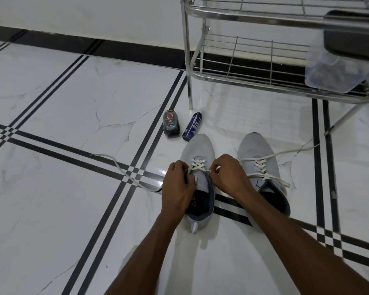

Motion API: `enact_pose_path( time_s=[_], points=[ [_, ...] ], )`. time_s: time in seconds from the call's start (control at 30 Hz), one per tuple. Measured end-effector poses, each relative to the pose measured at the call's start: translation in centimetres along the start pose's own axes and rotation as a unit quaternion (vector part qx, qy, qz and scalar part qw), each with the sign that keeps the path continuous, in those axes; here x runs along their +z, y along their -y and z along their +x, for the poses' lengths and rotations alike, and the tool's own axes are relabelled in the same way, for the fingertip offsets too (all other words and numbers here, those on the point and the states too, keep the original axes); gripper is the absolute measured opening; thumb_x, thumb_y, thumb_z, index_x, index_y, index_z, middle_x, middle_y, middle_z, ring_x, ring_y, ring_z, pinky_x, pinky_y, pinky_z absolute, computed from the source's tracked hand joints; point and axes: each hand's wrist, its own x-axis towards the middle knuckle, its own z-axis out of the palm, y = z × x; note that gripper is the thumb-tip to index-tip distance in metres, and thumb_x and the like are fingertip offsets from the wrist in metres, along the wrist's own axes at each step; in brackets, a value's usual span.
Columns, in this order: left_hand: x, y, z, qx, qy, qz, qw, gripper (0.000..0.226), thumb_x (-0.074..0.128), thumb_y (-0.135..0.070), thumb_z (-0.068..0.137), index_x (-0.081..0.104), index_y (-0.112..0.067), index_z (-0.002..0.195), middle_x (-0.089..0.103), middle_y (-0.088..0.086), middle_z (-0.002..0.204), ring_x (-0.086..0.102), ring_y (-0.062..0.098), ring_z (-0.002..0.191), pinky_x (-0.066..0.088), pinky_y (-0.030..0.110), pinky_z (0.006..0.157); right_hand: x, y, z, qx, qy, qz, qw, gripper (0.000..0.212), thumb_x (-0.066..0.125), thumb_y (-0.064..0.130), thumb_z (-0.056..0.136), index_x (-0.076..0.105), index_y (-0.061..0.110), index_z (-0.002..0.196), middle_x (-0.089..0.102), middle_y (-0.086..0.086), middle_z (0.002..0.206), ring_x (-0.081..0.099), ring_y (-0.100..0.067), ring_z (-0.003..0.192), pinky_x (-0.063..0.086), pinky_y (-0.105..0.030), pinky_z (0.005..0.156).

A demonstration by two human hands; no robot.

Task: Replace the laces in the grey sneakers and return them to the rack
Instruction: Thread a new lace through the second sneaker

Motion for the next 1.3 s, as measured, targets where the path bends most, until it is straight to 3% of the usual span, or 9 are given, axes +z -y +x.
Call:
enact_pose_path(
  time_s=[0.17,0.27,0.47,0.63,0.73,0.83,1.0,1.17,1.3],
  points=[
    [-0.9,-1.0,-0.1,0.002,-0.027,-0.001,1.0,0.024,0.066,-0.035,0.09,0.06,-0.024,0.11,0.057,-0.011,0.101,0.055,0.006,0.086,0.038,0.013,0.064,-2.0,0.9,-0.1,0.024,0.053,-0.037,0.998,0.012,0.063,0.033,0.093,0.073,0.026,0.092,0.071,0.002,0.093,0.065,-0.021,0.09,0.051,-0.039,0.084],
    [-1.5,-1.9,1.6,0.033,-0.031,-0.108,0.993,0.026,0.069,-0.033,0.092,0.062,-0.026,0.117,0.06,-0.014,0.114,0.057,0.009,0.085,0.048,0.022,0.072,-5.0,1.8,0.5,0.036,0.052,0.093,0.994,0.014,0.066,0.035,0.093,0.072,0.022,0.093,0.07,0.005,0.069,0.062,-0.007,0.061,0.048,-0.021,0.058],
    [-2.5,-5.7,5.1,0.052,0.237,-0.239,0.94,0.029,0.075,-0.028,0.093,0.07,-0.017,0.12,0.075,-0.003,0.11,0.07,0.012,0.099,0.056,0.034,0.083,-10.2,3.8,1.5,0.073,0.048,0.282,0.956,0.022,0.063,0.033,0.098,0.065,0.01,0.099,0.067,0.004,0.061,0.053,-0.008,0.054,0.045,-0.024,0.06],
    [-1.7,-2.9,6.2,-0.06,0.04,-0.231,0.97,0.034,0.076,-0.039,0.088,0.068,-0.026,0.119,0.074,-0.007,0.108,0.071,0.015,0.095,0.06,0.048,0.084,-10.5,2.7,1.5,0.09,0.043,0.265,0.959,0.022,0.065,0.032,0.097,0.066,0.011,0.099,0.069,0.004,0.066,0.055,-0.007,0.057,0.045,-0.024,0.059],
    [-2.2,-3.3,6.4,0.01,0.161,-0.245,0.956,0.065,0.083,-0.041,0.081,0.054,-0.035,0.139,0.062,-0.008,0.13,0.067,0.018,0.102,0.057,0.031,0.08,-9.6,2.9,1.4,0.09,0.062,0.276,0.955,0.022,0.066,0.032,0.096,0.065,0.011,0.1,0.072,0.001,0.07,0.055,-0.008,0.058,0.045,-0.025,0.06],
    [-2.6,-4.7,6.9,0.081,0.202,-0.23,0.948,0.019,0.071,-0.026,0.096,0.076,-0.017,0.112,0.077,-0.001,0.106,0.069,0.011,0.081,0.048,0.019,0.06,-9.0,3.2,1.5,0.091,0.074,0.274,0.955,0.02,0.065,0.029,0.096,0.064,0.01,0.103,0.074,0.0,0.074,0.057,-0.009,0.059,0.044,-0.027,0.061],
    [-3.9,-1.3,8.2,-0.076,-0.055,-0.111,0.989,0.027,0.072,-0.039,0.087,0.075,-0.033,0.113,0.076,-0.008,0.111,0.071,0.021,0.096,0.059,0.044,0.085,-9.1,2.7,1.4,0.079,0.075,0.268,0.957,0.017,0.064,0.028,0.097,0.064,0.011,0.101,0.075,0.001,0.076,0.057,-0.007,0.059,0.044,-0.027,0.062],
    [-3.7,-3.9,7.5,0.071,0.227,-0.202,0.95,0.048,0.081,-0.024,0.088,0.066,-0.02,0.133,0.066,-0.005,0.131,0.065,0.004,0.07,0.053,0.023,0.061,-8.7,2.8,1.6,0.082,0.084,0.292,0.949,0.021,0.065,0.026,0.098,0.064,0.006,0.104,0.075,-0.002,0.079,0.057,-0.012,0.063,0.044,-0.028,0.061],
    [-2.5,-2.3,8.0,0.039,0.055,-0.095,0.993,0.011,0.073,-0.032,0.092,0.081,-0.026,0.097,0.077,-0.011,0.093,0.068,0.004,0.08,0.055,0.034,0.074,-8.6,2.3,1.5,0.092,0.084,0.292,0.948,0.019,0.064,0.023,0.098,0.064,0.005,0.105,0.075,-0.001,0.079,0.057,-0.013,0.064,0.044,-0.027,0.06]
  ],
)
